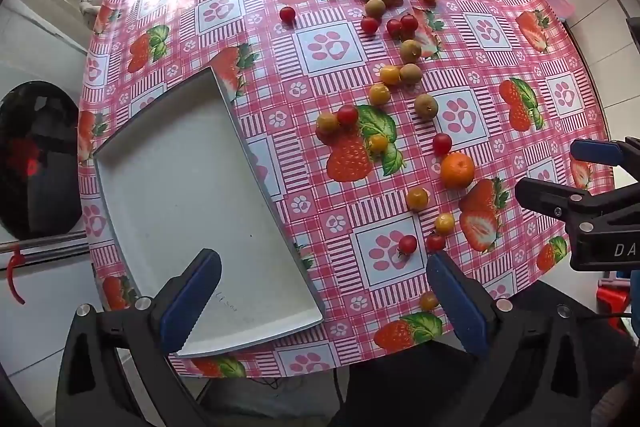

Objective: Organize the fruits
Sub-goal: 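Move both tools toward the scattered fruit on the tablecloth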

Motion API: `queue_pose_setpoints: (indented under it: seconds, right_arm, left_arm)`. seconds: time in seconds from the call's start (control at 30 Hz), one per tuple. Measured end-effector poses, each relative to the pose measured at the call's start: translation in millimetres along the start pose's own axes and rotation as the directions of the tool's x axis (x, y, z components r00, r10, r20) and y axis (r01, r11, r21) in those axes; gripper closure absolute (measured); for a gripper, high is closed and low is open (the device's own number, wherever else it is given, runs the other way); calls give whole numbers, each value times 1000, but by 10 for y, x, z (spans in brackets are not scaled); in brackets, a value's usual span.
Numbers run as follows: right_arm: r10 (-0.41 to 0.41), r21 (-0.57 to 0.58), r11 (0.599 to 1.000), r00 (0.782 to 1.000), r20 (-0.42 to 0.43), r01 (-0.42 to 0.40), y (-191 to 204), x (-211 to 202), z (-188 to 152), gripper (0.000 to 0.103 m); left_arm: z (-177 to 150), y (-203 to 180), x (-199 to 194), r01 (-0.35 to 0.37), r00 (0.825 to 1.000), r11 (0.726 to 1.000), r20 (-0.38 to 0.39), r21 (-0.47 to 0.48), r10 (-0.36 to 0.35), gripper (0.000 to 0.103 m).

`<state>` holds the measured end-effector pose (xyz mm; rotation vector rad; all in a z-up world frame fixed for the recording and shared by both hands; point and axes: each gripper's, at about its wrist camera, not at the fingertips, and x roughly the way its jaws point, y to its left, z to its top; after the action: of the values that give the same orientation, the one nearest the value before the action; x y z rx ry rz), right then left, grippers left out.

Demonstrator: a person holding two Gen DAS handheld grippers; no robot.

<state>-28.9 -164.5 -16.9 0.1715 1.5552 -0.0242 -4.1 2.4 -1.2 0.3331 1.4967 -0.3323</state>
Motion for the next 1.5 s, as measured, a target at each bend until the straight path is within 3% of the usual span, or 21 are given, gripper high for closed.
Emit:
queue_pose_setpoints:
  seconds: [0.3, 0.63, 0.7, 0.97, 1.17, 1.5]
  right_arm:
    - [-3, -1, 1000, 1000, 19, 3, 5, -2, -17, 0]
    - [5, 24, 1000, 997, -71, -3, -38, 34, -54, 0]
    - [-6, 17, 1000, 999, -34, 6, -40, 33, -60, 0]
    - [28, 17, 999, 996, -88, -27, -34, 29, -18, 0]
    - [10, 16, 1000, 996, -89, -9, -43, 48, -13, 0]
    - [12, 20, 1000, 997, -79, -10, -79, 92, -27, 0]
  left_arm:
    - [-20, -13, -9, -3, 1000, 1000, -7, 1, 3, 0]
    - [1, -61, 33, 12, 1000, 1000, -6, 28, -12, 0]
    - [3, -62, 33, 23, 1000, 999, 12, 26, -23, 0]
    - [13, 11, 67, 36, 999, 999, 0, -13, -36, 0]
    - [-14, 48, 102, 86, 996, 996, -4, -35, -86, 0]
    - [13, 71, 140, 71, 997, 996, 0, -51, -71, 0]
